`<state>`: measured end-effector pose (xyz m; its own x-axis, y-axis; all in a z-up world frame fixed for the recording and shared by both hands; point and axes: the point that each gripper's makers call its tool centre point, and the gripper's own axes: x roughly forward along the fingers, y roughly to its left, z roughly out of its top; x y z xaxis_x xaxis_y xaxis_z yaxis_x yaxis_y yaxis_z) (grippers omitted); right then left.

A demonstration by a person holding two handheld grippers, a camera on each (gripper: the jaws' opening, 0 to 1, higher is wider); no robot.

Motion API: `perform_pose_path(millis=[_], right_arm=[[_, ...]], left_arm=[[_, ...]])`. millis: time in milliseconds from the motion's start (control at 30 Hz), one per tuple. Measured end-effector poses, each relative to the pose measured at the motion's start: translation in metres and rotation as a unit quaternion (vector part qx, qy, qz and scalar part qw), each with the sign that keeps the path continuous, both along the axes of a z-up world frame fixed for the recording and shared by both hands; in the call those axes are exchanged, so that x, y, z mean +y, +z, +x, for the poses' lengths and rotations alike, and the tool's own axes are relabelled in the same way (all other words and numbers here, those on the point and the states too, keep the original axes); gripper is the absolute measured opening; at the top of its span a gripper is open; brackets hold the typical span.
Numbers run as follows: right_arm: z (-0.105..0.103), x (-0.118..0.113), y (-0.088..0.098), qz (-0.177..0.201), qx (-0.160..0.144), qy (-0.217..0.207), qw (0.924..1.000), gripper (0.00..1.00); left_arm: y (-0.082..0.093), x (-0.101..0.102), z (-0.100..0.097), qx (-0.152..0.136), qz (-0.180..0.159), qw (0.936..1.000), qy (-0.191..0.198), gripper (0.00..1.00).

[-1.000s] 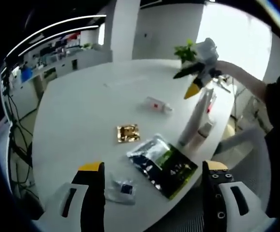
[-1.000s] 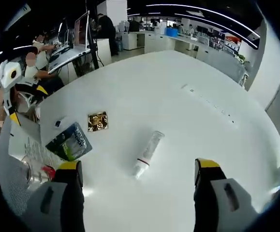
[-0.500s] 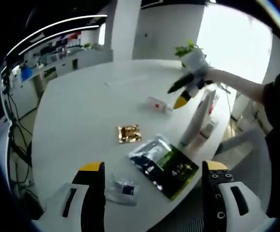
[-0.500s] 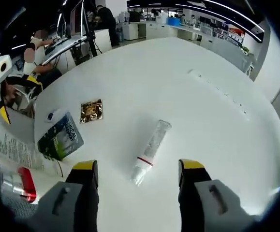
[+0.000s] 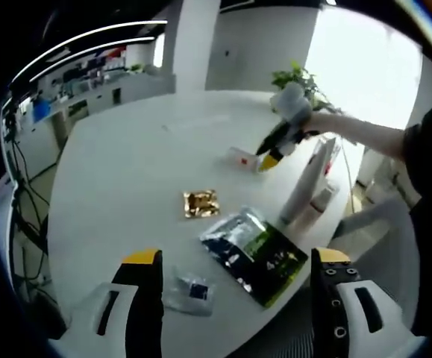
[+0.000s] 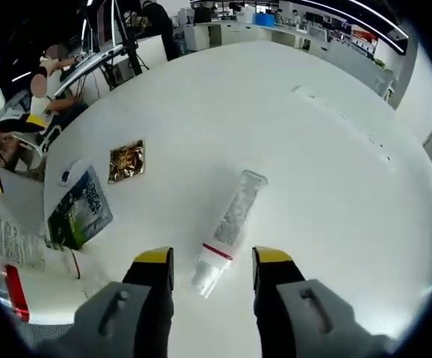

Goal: Arrange the skincare products in the storage area until every visible bottle or jar stands upright without overlapping.

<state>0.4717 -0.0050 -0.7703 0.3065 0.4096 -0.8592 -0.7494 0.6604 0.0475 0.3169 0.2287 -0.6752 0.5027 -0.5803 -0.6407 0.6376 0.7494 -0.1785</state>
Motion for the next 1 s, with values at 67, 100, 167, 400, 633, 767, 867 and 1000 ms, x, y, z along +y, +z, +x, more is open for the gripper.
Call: perform_pose_path(millis=[67,100,167,400,633,767,867,1000], right_arm=[[0.0,0.0,-0.004,-0.006,0.002,0.0,1.0,0.4],[-0.001,0.0,-0.006,-0.008,0.007,0.0,0.9999,0.4],[-0.001,0.0,-0.009,-0.011,0.008,-0.002,0.9999,0.39],[0.001,0.004,-0.012,-0.019,0.007,0.0,0.9998,0.35],[0.003,0.0,-0.012,-0.029,0.011,-0.003,0.9995,0.3],[0.005,-0.003,-0.013,-0.041,0.005,0.002,0.9992,0.26],[0.005,-0.003,-0.013,-0.048,0.002,0.004,0.9988,0.25],[0.005,-0.005,-0.013,-0.043,-0.001,-0.004,0.999,0.22]], left_arm=[[-0.001,0.001,0.0,0.002,-0.001,1.0,0.001,0.79],[-0.002,0.001,0.0,0.003,0.0,1.0,0.002,0.79],[-0.003,0.002,0.0,0.004,0.0,1.0,0.003,0.78],[-0.004,0.003,0.0,0.005,-0.001,1.0,0.008,0.78],[-0.004,0.0,0.0,0.006,-0.002,1.0,0.004,0.78],[-0.003,-0.001,0.0,0.005,-0.003,1.0,0.004,0.78],[-0.003,-0.001,-0.001,0.004,-0.002,1.0,0.005,0.78],[-0.002,-0.002,-0.002,0.004,-0.002,1.0,0.005,0.78]])
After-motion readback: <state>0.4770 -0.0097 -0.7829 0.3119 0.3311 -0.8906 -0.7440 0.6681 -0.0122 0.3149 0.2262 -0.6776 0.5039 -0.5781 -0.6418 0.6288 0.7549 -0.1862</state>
